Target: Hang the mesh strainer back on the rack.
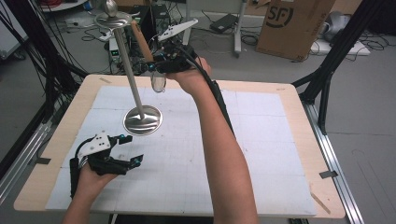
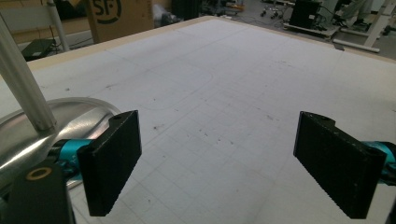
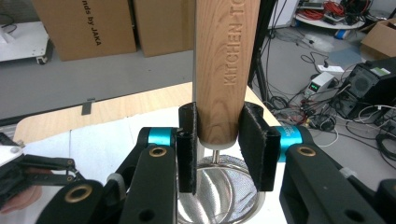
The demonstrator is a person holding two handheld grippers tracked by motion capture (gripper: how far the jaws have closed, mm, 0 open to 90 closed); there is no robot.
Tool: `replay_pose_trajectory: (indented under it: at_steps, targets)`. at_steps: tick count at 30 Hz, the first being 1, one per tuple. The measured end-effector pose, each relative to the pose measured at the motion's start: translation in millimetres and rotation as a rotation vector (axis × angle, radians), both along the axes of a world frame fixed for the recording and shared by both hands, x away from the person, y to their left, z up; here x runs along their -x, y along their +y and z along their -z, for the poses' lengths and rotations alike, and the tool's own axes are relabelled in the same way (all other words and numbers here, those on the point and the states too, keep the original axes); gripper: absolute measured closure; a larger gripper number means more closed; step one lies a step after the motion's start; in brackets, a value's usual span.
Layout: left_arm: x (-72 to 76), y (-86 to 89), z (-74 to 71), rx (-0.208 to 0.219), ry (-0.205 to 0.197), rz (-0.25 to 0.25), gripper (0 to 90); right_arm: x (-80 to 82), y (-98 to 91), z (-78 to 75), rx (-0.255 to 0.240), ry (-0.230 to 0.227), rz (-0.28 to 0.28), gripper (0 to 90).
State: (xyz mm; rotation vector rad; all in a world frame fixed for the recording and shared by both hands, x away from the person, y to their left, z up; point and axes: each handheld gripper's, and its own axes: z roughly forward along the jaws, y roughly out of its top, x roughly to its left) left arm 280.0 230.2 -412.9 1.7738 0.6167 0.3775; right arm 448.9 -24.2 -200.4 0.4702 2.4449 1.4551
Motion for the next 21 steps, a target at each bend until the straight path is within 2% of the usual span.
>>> replay_pose_trajectory:
  at_steps: [11, 15, 21]
  targets:
    - [0.8, 0.1, 0.0, 0.005, 0.002, 0.002, 15.7, -1.4, 7.1, 0.6, 0.007, 0.023, -0.01, 67.8]
    - [0.6, 0.1, 0.2, -0.002, 0.004, 0.004, 15.7, 0.3, 5.6, -0.3, 0.003, 0.023, -0.008, 60.7]
    - [0.9, -1.8, 0.9, -0.002, 0.001, 0.004, 15.7, 5.5, -1.4, -5.0, 0.006, 0.016, -0.007, 57.6]
